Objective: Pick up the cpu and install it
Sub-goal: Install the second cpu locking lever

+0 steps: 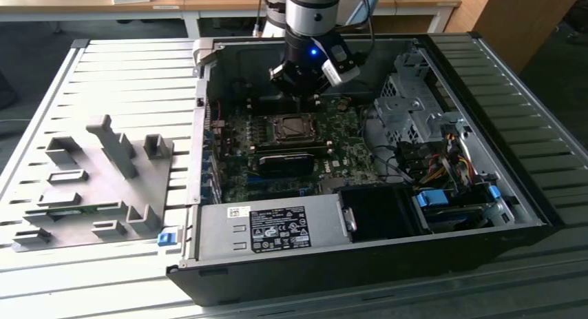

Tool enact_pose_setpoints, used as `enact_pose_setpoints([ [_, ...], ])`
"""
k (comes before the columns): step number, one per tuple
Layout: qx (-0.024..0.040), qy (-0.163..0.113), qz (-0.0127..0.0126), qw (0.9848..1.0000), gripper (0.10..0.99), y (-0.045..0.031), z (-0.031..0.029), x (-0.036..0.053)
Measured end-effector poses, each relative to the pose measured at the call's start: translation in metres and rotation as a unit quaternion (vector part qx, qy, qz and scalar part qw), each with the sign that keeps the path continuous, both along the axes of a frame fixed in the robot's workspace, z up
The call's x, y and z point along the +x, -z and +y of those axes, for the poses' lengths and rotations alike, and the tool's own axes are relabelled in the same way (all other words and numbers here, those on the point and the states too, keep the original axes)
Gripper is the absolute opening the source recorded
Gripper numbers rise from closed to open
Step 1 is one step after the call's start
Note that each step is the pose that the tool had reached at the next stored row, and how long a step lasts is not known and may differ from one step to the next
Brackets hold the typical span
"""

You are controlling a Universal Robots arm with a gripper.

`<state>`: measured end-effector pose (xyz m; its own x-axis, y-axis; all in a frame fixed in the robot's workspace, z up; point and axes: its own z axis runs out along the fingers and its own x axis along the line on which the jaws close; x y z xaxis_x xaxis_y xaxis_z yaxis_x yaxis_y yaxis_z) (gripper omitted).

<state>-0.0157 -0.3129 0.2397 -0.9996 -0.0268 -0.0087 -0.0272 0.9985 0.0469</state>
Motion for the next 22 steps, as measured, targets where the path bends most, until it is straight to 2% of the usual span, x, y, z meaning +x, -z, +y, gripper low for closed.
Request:
enact_pose_setpoints([
  [5,0.0000,0.000,0.0000,1.0000,0.106,-0.0001,-0.0045,0.0000],
  [16,0.0000,0.000,0.0000,1.0000,0.106,0.0000,-0.0201,0.0000],
  [22,-0.0001,0.000,0.0000,1.0000,0.106,-0.0029,-0.0216,0.0000],
])
